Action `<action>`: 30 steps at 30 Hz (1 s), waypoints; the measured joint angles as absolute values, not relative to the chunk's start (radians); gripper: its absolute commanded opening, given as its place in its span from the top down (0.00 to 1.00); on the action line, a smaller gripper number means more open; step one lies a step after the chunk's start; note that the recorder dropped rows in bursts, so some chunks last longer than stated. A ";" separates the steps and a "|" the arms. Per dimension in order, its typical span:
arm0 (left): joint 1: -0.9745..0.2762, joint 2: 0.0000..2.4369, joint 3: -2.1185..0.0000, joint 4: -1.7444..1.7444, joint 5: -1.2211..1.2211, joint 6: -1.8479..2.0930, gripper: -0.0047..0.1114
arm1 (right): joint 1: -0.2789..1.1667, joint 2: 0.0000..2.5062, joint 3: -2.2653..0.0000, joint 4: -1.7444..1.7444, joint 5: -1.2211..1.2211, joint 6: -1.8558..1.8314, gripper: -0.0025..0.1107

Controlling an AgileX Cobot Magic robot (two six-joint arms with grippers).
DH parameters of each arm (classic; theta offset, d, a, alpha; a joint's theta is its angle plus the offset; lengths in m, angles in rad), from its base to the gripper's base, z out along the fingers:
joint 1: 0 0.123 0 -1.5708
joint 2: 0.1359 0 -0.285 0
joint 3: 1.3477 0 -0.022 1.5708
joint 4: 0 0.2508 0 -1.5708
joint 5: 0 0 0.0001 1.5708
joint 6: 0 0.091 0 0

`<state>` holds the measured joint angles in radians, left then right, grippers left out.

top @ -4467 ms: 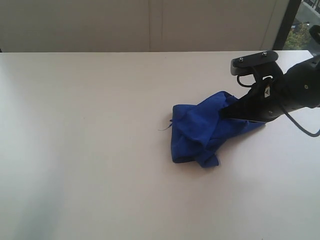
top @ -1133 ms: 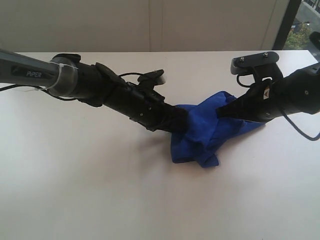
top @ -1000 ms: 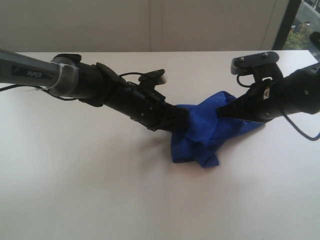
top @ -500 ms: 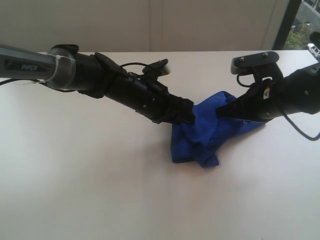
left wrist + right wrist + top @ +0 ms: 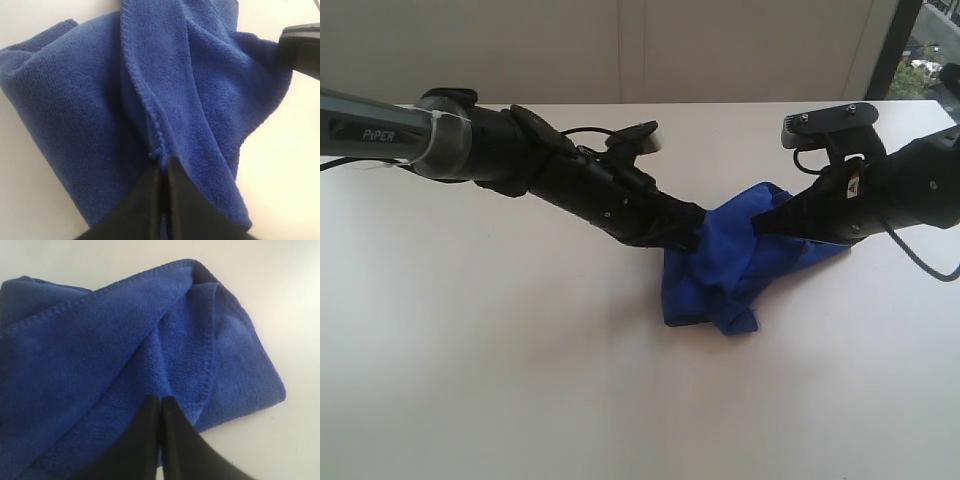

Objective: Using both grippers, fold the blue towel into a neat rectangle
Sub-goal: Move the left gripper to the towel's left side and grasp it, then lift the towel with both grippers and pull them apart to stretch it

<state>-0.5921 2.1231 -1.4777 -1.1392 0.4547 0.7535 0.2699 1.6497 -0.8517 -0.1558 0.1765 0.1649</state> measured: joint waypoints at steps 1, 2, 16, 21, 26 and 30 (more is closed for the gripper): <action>-0.592 2.123 -1.478 -1.137 0.445 0.753 0.96 | 0.270 1.650 -0.852 -0.156 0.176 0.165 0.98; -0.592 2.123 -1.478 -1.131 0.435 0.753 0.96 | 0.270 1.650 -0.852 -0.156 0.176 0.165 0.98; -0.419 1.859 -1.478 -0.692 0.605 0.574 0.96 | 0.204 1.592 -0.852 -0.156 0.162 0.163 0.98; -0.344 1.767 -1.478 -0.511 0.711 0.500 0.96 | 0.170 1.525 -0.852 -0.156 0.162 0.163 0.98; -0.306 1.668 -1.478 -0.439 0.753 0.487 0.96 | 0.150 1.453 -0.852 -0.156 0.162 0.163 0.98; -0.304 1.595 -1.478 -0.383 0.797 0.483 0.96 | 0.140 1.382 -0.852 -0.156 0.168 0.163 0.98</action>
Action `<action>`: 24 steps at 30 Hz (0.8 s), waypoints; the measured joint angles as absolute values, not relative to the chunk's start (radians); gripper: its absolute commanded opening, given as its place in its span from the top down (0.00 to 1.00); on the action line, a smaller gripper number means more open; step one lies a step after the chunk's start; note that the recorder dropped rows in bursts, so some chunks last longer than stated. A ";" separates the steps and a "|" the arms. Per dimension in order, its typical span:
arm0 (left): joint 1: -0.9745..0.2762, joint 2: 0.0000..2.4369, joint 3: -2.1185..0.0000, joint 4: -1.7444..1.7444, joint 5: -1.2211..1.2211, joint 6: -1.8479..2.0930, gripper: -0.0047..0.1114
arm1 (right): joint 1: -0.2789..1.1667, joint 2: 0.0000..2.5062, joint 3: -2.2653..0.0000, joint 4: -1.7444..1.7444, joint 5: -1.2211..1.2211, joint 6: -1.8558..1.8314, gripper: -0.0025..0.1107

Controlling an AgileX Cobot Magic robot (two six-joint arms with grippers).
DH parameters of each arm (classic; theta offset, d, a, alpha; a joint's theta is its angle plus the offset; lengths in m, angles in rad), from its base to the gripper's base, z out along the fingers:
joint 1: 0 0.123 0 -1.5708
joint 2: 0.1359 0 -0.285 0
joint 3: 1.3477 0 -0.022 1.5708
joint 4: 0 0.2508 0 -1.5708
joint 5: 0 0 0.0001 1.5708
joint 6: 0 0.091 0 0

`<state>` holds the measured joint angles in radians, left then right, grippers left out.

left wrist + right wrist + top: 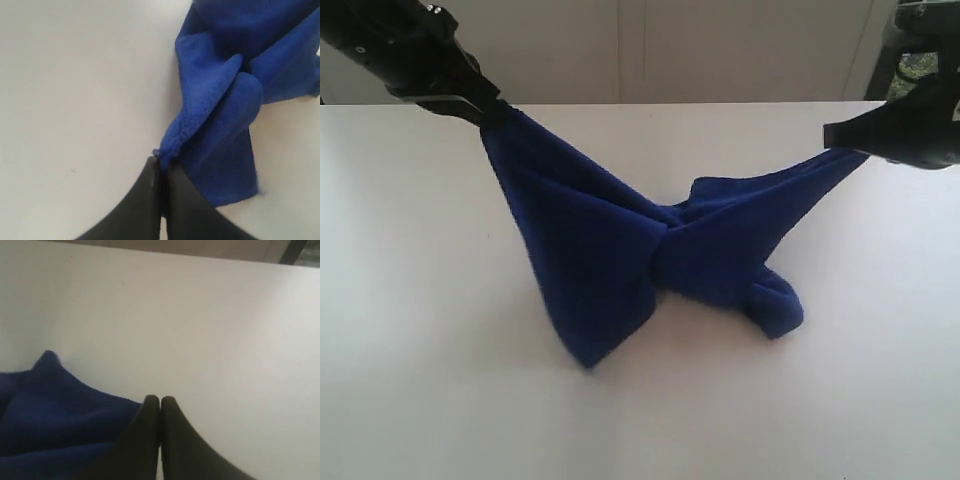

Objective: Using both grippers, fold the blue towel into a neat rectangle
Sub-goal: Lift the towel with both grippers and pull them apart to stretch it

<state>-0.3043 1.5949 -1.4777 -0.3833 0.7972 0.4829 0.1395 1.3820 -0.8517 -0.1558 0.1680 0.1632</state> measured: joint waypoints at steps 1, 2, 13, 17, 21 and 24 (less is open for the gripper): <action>-0.304 1.577 -1.478 -0.366 0.806 0.476 0.96 | 0.135 1.362 -0.856 -0.156 0.176 0.163 0.98; -0.304 1.563 -1.478 -0.349 0.814 0.467 0.96 | 0.133 1.340 -0.861 -0.156 0.186 0.163 0.98; -0.304 1.347 -1.411 -0.108 0.855 0.238 0.96 | 0.098 1.085 -0.868 -0.183 0.355 0.171 0.98; -0.304 1.227 -1.286 -0.064 0.807 0.160 0.96 | 0.098 0.967 -0.868 -0.189 0.436 0.173 0.98; -0.304 1.090 -1.171 -0.058 0.774 0.107 0.96 | 0.098 0.856 -0.868 -0.192 0.533 0.173 0.98; -0.304 0.981 -1.112 -0.055 0.774 0.095 0.96 | 0.098 0.758 -0.868 -0.192 0.585 0.173 0.98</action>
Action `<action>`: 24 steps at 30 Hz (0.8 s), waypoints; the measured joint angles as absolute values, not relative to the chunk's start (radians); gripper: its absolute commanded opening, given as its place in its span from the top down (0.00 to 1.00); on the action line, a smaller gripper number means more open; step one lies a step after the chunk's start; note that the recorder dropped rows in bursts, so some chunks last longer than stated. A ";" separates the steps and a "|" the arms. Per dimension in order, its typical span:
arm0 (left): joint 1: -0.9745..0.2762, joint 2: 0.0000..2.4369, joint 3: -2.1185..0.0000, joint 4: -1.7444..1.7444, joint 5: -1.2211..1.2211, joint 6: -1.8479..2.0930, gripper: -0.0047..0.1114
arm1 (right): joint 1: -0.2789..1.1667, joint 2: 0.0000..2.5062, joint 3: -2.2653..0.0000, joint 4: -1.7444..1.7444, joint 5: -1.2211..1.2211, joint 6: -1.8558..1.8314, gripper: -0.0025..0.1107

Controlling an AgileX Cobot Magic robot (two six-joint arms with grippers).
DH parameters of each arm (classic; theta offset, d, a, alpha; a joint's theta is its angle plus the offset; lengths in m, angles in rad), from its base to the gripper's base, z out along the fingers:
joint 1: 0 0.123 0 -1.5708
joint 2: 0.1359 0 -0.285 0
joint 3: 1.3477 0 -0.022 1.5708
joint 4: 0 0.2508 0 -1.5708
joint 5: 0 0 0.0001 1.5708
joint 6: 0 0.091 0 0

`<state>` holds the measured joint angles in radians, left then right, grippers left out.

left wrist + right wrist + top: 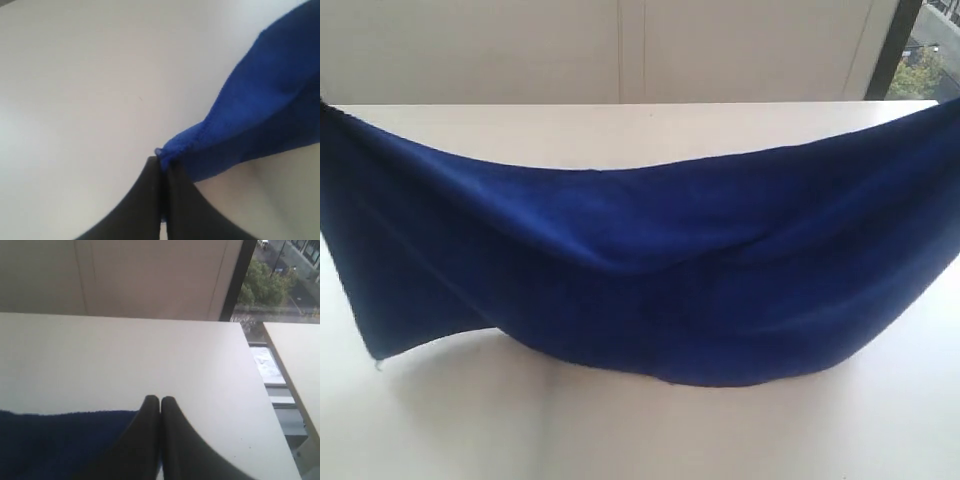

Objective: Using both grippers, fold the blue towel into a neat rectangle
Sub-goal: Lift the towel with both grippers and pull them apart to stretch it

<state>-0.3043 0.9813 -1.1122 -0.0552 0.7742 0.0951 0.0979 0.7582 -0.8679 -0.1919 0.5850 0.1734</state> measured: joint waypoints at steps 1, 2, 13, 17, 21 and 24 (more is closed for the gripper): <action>-0.304 0.940 -1.099 -0.055 0.774 0.093 0.96 | 0.098 0.722 -0.868 -0.192 0.595 0.173 0.98; -0.304 0.900 -1.092 -0.055 0.774 0.091 0.96 | 0.098 0.684 -0.868 -0.192 0.600 0.173 0.98; -0.304 0.694 -1.069 -0.055 0.784 0.081 0.96 | 0.098 0.514 -0.874 -0.196 0.631 0.175 0.98; -0.304 0.863 -1.010 -0.055 0.715 0.079 0.96 | 0.098 0.720 -0.862 -0.196 0.575 0.177 0.98; -0.304 1.145 -0.974 -0.025 0.531 0.069 0.96 | 0.098 1.087 -0.852 -0.226 0.434 0.208 0.98; -0.300 1.304 -0.974 0.030 0.416 0.039 0.96 | 0.076 1.280 -0.849 -0.269 0.317 0.288 0.98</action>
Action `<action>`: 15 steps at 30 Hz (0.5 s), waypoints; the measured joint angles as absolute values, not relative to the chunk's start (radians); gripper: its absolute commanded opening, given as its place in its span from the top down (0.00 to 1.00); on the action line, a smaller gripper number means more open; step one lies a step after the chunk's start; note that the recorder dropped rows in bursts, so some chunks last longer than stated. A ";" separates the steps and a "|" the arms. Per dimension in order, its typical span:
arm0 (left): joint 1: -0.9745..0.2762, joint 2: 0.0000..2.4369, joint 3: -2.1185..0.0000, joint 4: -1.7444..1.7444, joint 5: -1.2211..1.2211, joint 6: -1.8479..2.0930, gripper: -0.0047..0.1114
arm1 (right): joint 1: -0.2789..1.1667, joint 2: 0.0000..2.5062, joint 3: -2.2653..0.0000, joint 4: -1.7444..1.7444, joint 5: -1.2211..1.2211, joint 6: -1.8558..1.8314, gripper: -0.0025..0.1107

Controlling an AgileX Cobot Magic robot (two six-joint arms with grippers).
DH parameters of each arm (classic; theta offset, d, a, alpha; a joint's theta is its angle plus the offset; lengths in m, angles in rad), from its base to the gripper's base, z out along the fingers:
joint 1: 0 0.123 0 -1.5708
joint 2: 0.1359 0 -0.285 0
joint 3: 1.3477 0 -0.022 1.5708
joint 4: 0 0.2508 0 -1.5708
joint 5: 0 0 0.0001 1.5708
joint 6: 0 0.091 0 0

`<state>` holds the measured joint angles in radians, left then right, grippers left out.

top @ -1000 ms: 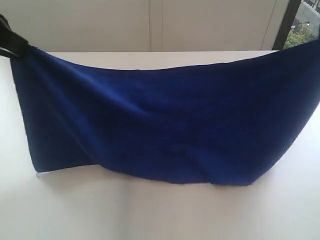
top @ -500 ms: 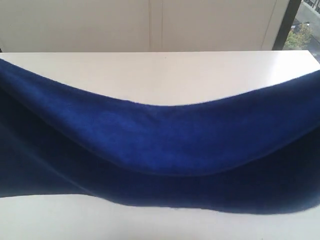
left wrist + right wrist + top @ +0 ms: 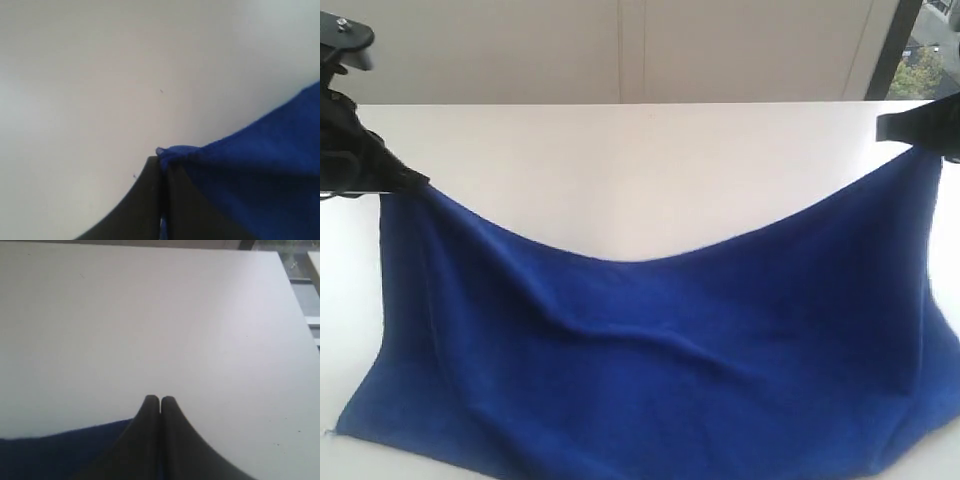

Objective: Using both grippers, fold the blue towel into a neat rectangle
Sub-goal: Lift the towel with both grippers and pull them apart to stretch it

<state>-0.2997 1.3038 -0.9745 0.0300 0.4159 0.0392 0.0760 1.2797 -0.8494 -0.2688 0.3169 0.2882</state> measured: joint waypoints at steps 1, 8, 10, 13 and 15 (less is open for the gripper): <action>-0.294 1.341 -0.974 0.038 0.382 0.037 0.96 | 0.063 1.333 -0.849 -0.273 0.281 0.300 0.98; -0.223 1.631 -0.974 0.053 0.029 0.035 0.96 | 0.002 1.628 -0.852 -0.289 0.000 0.314 0.98; -0.223 1.679 -0.974 0.053 -0.039 0.046 0.96 | -0.008 1.677 -0.870 -0.290 -0.033 0.314 0.98; -0.212 1.710 -0.974 0.053 -0.096 0.065 0.96 | -0.035 1.715 -0.899 -0.292 -0.056 0.314 0.98; -0.195 1.722 -0.974 0.053 -0.123 0.070 0.96 | -0.059 1.725 -0.925 -0.292 -0.058 0.314 0.98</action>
